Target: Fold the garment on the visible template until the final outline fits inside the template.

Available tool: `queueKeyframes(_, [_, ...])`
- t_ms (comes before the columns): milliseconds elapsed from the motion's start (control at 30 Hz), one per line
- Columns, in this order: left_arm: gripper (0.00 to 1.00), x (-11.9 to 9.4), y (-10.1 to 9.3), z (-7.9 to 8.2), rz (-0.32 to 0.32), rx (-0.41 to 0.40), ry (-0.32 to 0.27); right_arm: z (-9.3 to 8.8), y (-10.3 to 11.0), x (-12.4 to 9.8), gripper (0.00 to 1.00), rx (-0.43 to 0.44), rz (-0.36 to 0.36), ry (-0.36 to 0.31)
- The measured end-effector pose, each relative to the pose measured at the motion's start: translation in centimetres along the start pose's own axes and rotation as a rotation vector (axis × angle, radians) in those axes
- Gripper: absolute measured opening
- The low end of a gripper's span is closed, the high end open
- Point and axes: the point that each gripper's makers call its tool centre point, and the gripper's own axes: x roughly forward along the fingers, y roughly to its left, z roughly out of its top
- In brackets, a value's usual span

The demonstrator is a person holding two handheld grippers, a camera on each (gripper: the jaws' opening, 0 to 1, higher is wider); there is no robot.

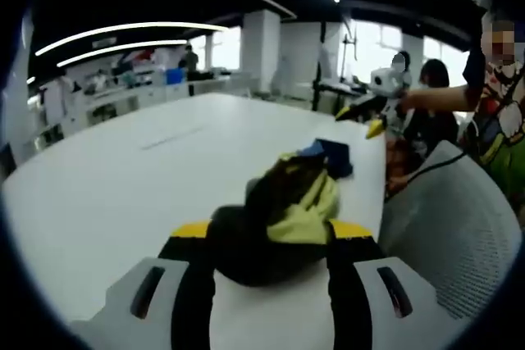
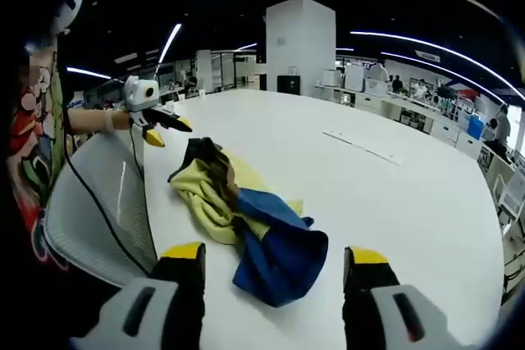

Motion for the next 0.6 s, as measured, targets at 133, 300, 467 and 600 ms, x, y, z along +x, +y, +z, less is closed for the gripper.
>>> queueKeyframes(133, [0.48,0.11,-0.04,-0.2,-0.004,0.0,0.007,0.14,-0.08,0.35,0.67,-0.003,0.008,0.001])
queueKeyframes(300, [0.47,0.41,0.02,-0.41,-0.008,0.003,0.021,0.35,-0.08,0.96,0.65,-0.027,0.023,0.012])
queueKeyframes(467, [0.47,0.64,-0.04,-0.25,-0.014,0.01,0.022,0.37,-0.25,0.9,0.65,-0.029,0.028,0.014])
queueKeyframes(600, [0.49,0.67,0.06,-0.39,-0.018,0.009,0.031,0.07,-0.39,0.64,0.65,-0.029,0.025,0.023])
